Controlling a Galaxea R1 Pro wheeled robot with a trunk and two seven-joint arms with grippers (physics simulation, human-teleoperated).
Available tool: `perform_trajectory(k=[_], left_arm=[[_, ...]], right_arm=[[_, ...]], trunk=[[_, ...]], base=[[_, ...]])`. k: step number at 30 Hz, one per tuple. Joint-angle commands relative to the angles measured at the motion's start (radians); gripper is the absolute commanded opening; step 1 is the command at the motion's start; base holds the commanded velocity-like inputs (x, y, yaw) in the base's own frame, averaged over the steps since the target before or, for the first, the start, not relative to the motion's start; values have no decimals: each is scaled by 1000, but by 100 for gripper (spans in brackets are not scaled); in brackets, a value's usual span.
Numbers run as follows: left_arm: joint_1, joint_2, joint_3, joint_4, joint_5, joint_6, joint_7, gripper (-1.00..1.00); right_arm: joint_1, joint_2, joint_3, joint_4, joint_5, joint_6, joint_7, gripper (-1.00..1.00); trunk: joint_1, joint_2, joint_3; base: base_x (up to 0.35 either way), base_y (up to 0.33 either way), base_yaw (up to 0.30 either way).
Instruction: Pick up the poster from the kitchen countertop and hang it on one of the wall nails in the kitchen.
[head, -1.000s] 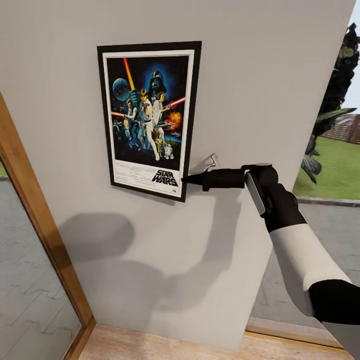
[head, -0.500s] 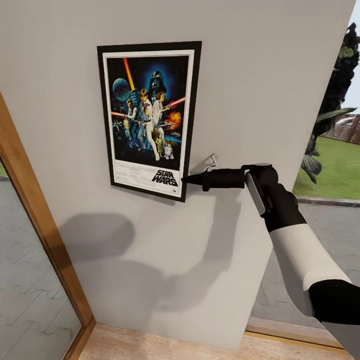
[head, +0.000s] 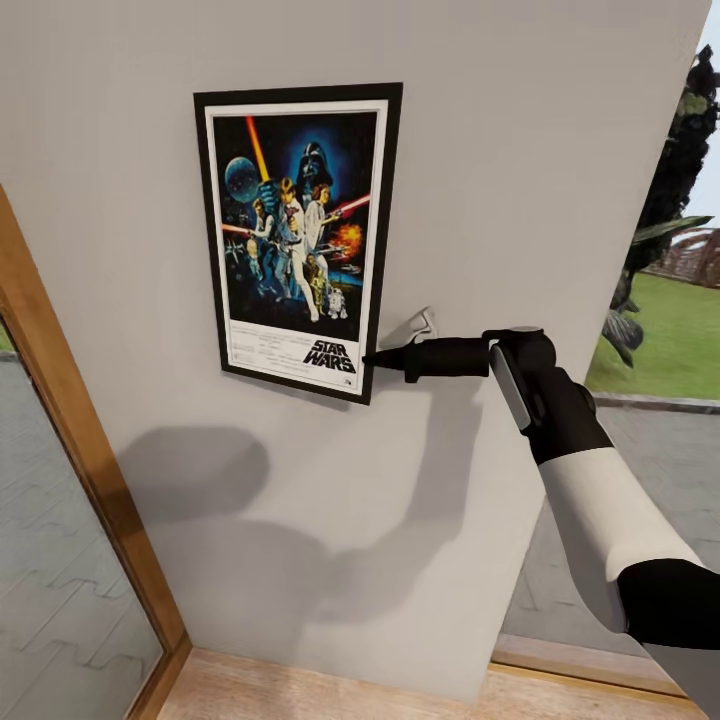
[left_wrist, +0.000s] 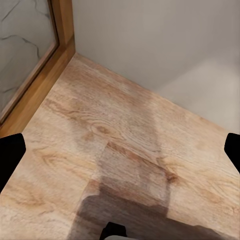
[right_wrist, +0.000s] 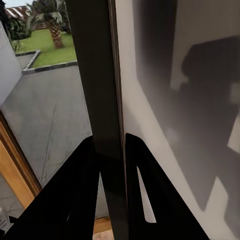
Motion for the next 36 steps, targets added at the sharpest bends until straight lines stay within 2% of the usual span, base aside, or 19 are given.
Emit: perform_trajectory(k=[1,36], left_arm=[[0,0,1,0,4,0,-5,100],[0,3,1,-2,4,0,-5,100]], right_arm=[[-1,-1,2,0,-11,11,-2,-100],[-1,-2,2,0,-12,9,-2,-100]], trunk=[[1,-2,-2],[1,-2,-2]], base=[[0,0,0],[0,8,0]])
